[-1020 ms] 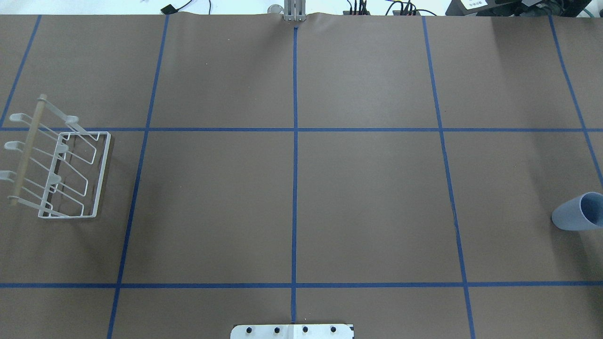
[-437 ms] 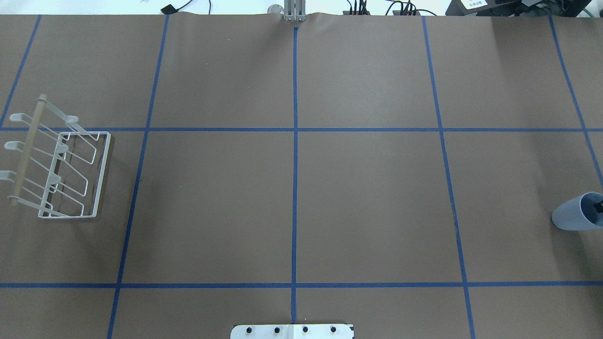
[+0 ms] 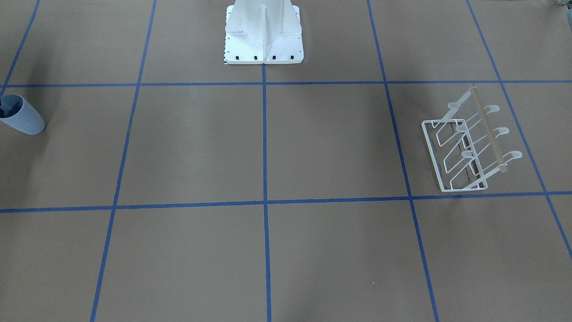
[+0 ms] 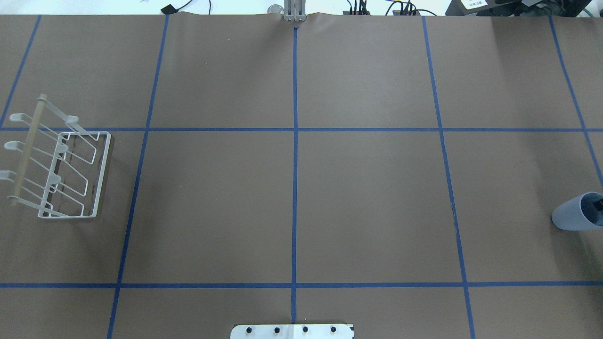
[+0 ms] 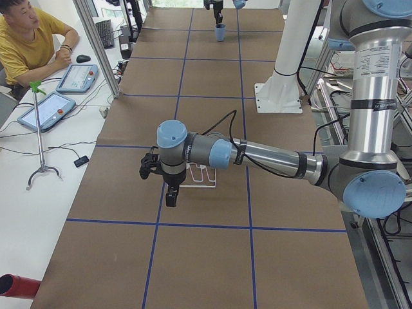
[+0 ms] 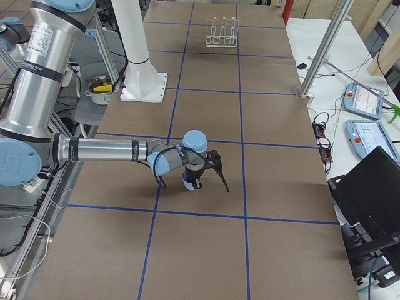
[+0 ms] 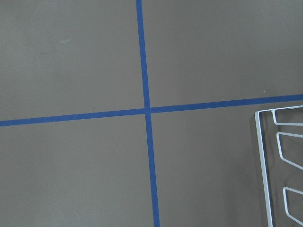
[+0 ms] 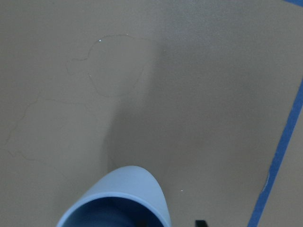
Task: Hang cup on cup holder
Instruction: 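Move the right gripper down to the light blue cup lying on its side, then grasp the blue cup by its base with the right gripper and lift it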
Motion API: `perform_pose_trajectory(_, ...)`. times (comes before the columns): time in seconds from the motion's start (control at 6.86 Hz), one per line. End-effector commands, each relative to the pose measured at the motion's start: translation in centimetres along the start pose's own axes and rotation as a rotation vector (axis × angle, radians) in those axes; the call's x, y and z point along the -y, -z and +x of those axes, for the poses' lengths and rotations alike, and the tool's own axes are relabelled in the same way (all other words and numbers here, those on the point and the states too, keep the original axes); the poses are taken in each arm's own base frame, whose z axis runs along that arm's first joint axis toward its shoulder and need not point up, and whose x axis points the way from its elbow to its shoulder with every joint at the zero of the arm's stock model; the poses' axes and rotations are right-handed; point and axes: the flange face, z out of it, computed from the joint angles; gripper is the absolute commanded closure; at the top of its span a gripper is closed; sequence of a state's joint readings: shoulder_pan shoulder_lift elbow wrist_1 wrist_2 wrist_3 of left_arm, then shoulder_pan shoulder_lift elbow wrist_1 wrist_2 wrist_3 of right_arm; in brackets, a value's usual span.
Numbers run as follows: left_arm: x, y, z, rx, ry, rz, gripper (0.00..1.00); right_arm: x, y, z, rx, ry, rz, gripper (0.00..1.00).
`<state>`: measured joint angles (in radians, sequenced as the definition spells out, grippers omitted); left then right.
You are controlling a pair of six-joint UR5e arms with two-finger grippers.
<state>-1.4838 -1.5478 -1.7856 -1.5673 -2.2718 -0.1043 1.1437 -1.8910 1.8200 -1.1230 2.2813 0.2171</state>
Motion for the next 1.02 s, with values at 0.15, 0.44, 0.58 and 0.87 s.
perform_pose_trajectory(0.15, 0.0, 0.1, 0.0, 0.0, 0.001, 0.001, 0.01, 2.9, 2.7, -1.4, 0.076, 0.017, 0.063, 1.0)
perform_pose_trajectory(0.44, 0.3, 2.5, 2.0, -0.005, -0.043, 0.052, 0.01, 8.3, 7.6, -1.8, 0.114, 0.023, 0.193, 1.0)
perform_pose_trajectory(0.58, 0.4, 4.2, 3.5, -0.009, -0.077, 0.093, 0.01, 12.3, 10.4, -3.5, 0.136, 0.049, 0.258, 1.0)
perform_pose_trajectory(0.87, 2.7, 6.9, 5.9, -0.021, -0.24, 0.296, 0.01, 18.2, 14.8, -8.2, 0.215, -0.032, 0.327, 1.0)
